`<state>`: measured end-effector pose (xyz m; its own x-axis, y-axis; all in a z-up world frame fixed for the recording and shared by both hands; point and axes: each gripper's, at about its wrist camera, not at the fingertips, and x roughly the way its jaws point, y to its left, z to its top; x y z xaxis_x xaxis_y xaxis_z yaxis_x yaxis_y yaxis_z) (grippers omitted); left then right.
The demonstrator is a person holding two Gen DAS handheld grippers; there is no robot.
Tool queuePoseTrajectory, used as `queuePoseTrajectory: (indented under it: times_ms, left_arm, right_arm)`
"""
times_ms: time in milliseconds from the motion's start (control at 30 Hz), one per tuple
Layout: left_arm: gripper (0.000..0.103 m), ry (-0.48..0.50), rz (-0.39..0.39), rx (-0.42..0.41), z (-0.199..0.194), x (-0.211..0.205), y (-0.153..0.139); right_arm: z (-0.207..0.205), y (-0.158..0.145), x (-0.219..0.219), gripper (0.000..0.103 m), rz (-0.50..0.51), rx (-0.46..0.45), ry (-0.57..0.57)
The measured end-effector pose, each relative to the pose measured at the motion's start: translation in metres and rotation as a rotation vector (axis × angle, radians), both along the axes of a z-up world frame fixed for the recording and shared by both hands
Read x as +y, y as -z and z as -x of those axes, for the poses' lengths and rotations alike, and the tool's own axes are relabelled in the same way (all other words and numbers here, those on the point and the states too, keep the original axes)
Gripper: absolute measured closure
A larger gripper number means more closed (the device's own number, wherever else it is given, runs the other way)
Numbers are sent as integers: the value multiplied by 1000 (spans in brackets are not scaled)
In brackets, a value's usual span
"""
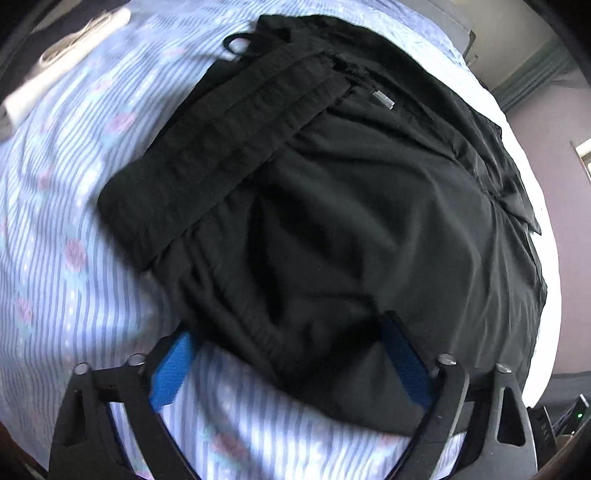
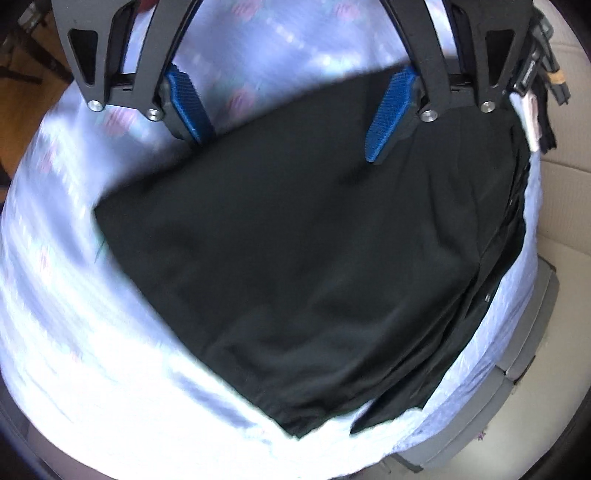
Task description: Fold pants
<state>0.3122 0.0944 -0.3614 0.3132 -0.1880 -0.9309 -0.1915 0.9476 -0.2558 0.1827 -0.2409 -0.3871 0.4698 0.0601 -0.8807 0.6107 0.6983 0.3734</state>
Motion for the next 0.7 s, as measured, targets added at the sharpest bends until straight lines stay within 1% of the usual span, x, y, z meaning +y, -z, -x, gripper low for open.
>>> queuePoseTrajectory:
  times_ms: [33,67,100,133,167,200,233,333,400,467,533,567,600,667,700]
  left_arm:
    - [29,4,-15,-6,-3,-3,-2]
    - [35,9,-27,-14,-6,-3,-3]
    - [47,12,-31,-17,-9,-4,-6]
    - [64,18,-19,-17,-10,-5,-10]
    - [72,8,1,-34,-11,-5,-12]
    - [82,20,19,-33,-12,-5,-16]
    - [86,27,32,-31,-13,-6,-21]
    - [89,25,67,-51,-12,-4,-42]
    - [89,33,71,-92,-5,-3,-69]
    - [89,49,47,-129,4,0,-91]
    - [90,64,6,-162,9,-2,-111]
    - [91,76,-29,-186,11,-2,-123]
    - [91,86,-40,-198,14,-3,-133]
    - [92,97,-52,-197,11,-11,-142]
    - [93,96,-54,-191,14,-12,-145]
  right_arm:
    - [-4,-1,-4,38,29,4,6]
    - [-9,-3,-7,44,57,7,5]
    - [-14,-5,-8,61,79,13,-6]
    - [-19,-9,-8,78,102,20,-28]
    - [-24,-15,-7,84,121,16,-51]
    - [-27,-22,-6,92,125,4,-69]
    - [-28,-31,-5,93,122,-16,-81]
    - [-26,-68,-4,96,136,-84,-110]
    - [-22,-97,-5,97,133,-142,-124]
    - [-18,-125,-6,98,124,-186,-142]
    - [-14,-151,-9,98,112,-225,-153]
    - [-13,-161,-10,98,111,-236,-159]
    - [-13,-170,-13,99,111,-245,-165]
    - [-11,-195,-15,99,113,-258,-185]
    - [-15,-201,-19,99,110,-261,-190]
